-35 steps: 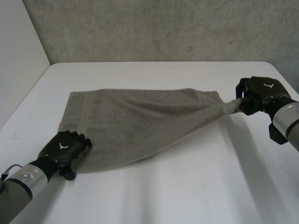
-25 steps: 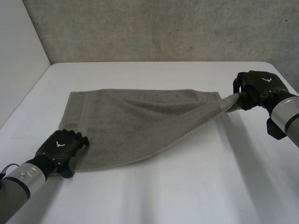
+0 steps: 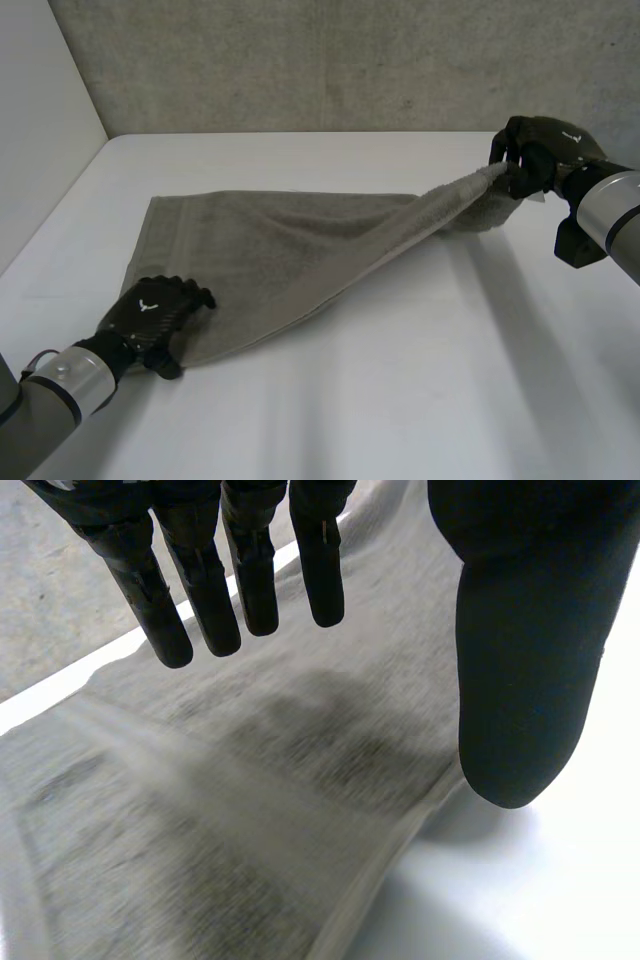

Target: Fold the towel.

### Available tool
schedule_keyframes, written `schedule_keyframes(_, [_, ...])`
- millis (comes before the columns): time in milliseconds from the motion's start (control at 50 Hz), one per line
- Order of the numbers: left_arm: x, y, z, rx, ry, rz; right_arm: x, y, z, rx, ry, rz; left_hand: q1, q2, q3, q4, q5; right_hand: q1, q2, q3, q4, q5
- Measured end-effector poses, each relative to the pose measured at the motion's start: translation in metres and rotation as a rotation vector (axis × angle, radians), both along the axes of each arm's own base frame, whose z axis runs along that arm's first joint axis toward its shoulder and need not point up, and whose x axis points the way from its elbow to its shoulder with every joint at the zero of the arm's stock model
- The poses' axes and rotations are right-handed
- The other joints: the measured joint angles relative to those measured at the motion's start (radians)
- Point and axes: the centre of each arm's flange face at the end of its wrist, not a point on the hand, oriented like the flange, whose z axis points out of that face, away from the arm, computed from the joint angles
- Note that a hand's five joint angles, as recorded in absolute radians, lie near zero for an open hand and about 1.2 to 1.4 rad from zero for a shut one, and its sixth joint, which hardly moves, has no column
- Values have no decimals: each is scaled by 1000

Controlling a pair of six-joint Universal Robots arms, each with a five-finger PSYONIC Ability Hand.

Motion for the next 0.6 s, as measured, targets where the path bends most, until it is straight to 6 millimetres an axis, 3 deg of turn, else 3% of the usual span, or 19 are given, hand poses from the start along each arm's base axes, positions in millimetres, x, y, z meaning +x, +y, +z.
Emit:
schedule_keyframes(260, [-23, 5, 4, -14, 50, -14, -6, -12, -42, 116, 24, -21, -3, -3, -3, -4, -3, 0, 0, 0, 0, 0])
schedule_keyframes(600, [-57, 11, 8, 12, 141, -36, -9, -17, -42, 123, -3, -39, -3, -3, -3, -4, -3, 0, 0, 0, 0, 0])
